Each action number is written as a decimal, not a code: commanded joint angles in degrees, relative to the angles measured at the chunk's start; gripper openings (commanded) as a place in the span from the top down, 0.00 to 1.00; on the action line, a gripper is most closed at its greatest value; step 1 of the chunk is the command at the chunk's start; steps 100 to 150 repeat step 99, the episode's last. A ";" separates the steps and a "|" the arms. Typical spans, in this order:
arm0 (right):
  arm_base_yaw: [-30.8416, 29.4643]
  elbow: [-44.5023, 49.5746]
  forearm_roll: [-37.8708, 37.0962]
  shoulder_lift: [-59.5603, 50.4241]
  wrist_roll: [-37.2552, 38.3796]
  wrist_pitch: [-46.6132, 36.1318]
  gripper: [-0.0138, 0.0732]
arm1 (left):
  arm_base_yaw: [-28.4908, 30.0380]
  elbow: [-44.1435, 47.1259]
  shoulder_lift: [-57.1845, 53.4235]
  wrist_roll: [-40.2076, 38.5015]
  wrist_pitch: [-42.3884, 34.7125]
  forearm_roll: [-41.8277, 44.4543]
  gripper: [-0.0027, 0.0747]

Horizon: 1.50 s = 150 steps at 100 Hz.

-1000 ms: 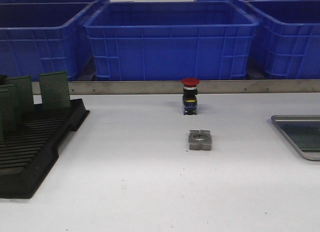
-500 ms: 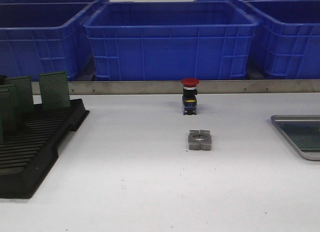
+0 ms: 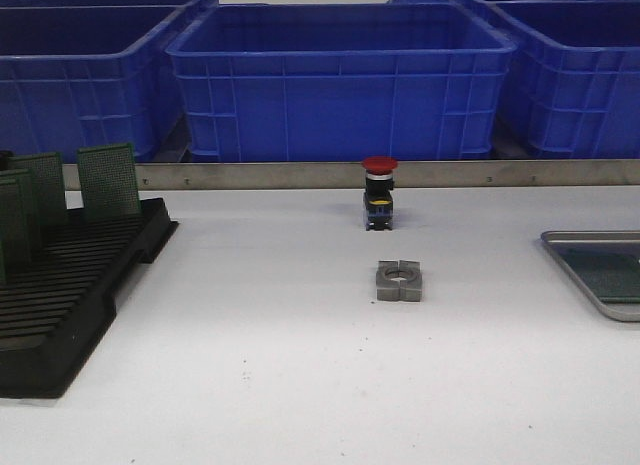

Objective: Place circuit board on tray

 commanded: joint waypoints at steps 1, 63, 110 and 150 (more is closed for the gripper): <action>-0.01 0.93 -0.95 -0.98 1.39 -8.68 0.92 | 0.02 2.15 -1.78 -0.67 -4.57 -0.50 0.99; -0.01 2.13 -1.01 -0.98 2.72 -10.25 0.92 | 0.02 2.15 -1.78 -0.67 -4.57 -0.50 0.99; -0.01 2.13 -1.01 -0.98 2.72 -10.25 0.92 | 0.02 2.15 -1.78 -0.67 -4.57 -0.50 0.99; -0.01 2.13 -1.01 -0.98 2.72 -10.25 0.92 | 0.02 2.15 -1.78 -0.67 -4.57 -0.50 0.99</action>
